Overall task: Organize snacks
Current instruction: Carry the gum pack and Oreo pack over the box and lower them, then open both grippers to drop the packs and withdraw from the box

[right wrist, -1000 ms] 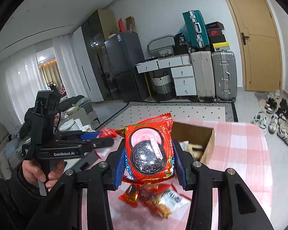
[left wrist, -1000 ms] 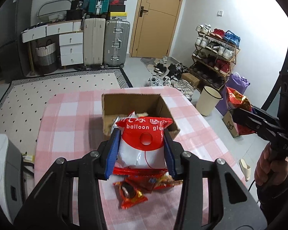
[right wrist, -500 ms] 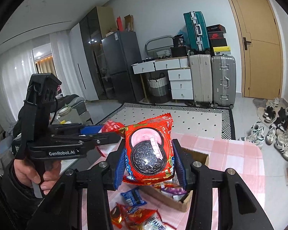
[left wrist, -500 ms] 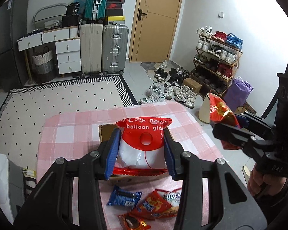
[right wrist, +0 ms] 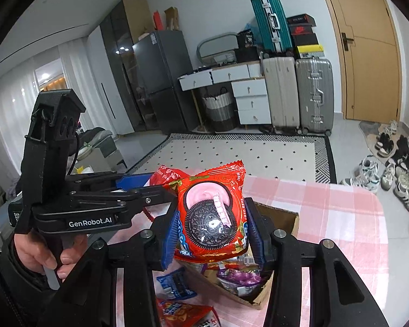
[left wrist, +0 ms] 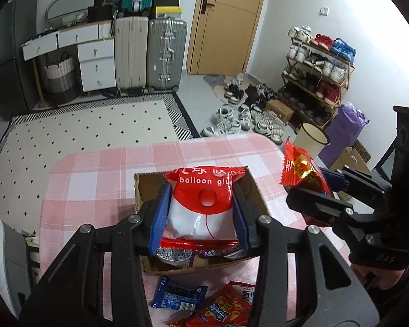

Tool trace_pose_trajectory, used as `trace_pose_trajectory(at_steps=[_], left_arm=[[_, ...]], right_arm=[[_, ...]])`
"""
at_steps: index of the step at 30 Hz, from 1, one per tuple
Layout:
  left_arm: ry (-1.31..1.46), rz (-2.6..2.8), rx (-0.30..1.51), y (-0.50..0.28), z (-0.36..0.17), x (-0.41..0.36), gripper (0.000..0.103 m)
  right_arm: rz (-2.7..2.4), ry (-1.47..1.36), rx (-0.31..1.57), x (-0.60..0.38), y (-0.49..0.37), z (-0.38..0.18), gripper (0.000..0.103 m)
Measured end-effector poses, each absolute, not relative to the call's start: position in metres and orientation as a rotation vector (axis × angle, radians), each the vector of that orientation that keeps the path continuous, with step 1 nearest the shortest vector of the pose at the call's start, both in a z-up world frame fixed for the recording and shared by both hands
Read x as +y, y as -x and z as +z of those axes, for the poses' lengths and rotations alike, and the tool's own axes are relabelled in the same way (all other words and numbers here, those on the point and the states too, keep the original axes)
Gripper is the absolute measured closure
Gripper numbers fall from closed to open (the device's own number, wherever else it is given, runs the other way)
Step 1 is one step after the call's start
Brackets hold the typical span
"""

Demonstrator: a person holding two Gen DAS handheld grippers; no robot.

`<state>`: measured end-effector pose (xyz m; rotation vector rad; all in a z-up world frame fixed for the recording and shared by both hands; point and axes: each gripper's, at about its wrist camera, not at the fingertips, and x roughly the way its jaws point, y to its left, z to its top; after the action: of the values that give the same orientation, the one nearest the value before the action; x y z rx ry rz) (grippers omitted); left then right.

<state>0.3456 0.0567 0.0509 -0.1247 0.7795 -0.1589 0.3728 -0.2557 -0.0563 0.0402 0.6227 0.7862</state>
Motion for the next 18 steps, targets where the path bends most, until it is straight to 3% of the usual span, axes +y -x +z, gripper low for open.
trace_pose_trajectory(at_steps=[18], left_arm=[[0.155,-0.180,0.891,-0.396,-0.032,0.048,0.063]], right_arm=[[0.722,-0.009,0.737,-0.243,-0.412,-0.135,0.058]])
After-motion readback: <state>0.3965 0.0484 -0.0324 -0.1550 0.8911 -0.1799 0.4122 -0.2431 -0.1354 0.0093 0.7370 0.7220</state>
